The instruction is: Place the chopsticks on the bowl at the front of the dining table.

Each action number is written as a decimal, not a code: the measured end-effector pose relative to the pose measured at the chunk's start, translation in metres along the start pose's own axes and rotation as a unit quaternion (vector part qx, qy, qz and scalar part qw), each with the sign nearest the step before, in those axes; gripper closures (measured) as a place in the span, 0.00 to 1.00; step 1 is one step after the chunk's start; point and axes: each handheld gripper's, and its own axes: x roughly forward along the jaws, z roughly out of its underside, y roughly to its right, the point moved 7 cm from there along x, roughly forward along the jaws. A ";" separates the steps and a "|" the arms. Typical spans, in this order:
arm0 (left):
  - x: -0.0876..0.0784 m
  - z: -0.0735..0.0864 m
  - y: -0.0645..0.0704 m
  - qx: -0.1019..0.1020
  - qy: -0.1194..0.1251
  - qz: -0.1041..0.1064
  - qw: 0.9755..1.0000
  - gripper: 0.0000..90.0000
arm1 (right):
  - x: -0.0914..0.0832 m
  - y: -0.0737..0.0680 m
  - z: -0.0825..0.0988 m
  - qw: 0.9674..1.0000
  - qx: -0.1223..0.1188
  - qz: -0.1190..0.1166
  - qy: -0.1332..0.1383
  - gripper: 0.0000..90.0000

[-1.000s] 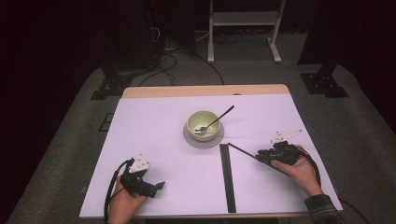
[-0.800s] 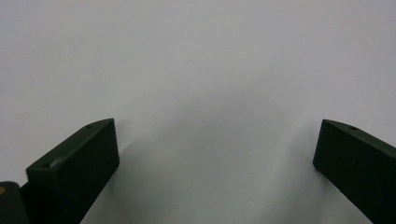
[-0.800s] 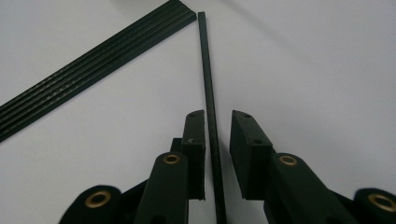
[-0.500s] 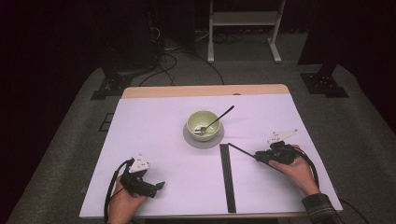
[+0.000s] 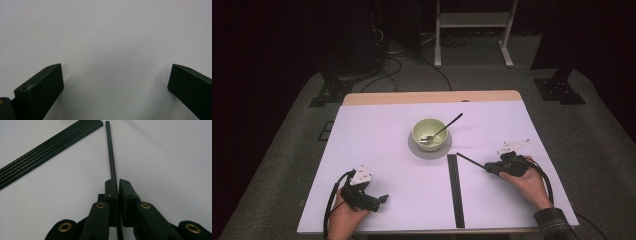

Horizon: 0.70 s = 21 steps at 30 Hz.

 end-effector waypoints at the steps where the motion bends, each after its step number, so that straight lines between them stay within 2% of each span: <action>1: 0.000 0.000 0.000 0.000 0.000 0.000 1.000 0.00 | 0.000 0.000 0.000 1.000 -0.001 0.001 0.000 0.95; 14: 0.000 0.000 0.000 0.000 0.000 0.000 1.000 0.00 | -0.001 0.000 0.000 1.000 0.008 0.002 -0.001 0.95; 21: 0.000 0.000 0.000 0.000 0.000 0.000 1.000 0.00 | -0.004 0.000 -0.002 1.000 0.010 0.002 0.007 0.95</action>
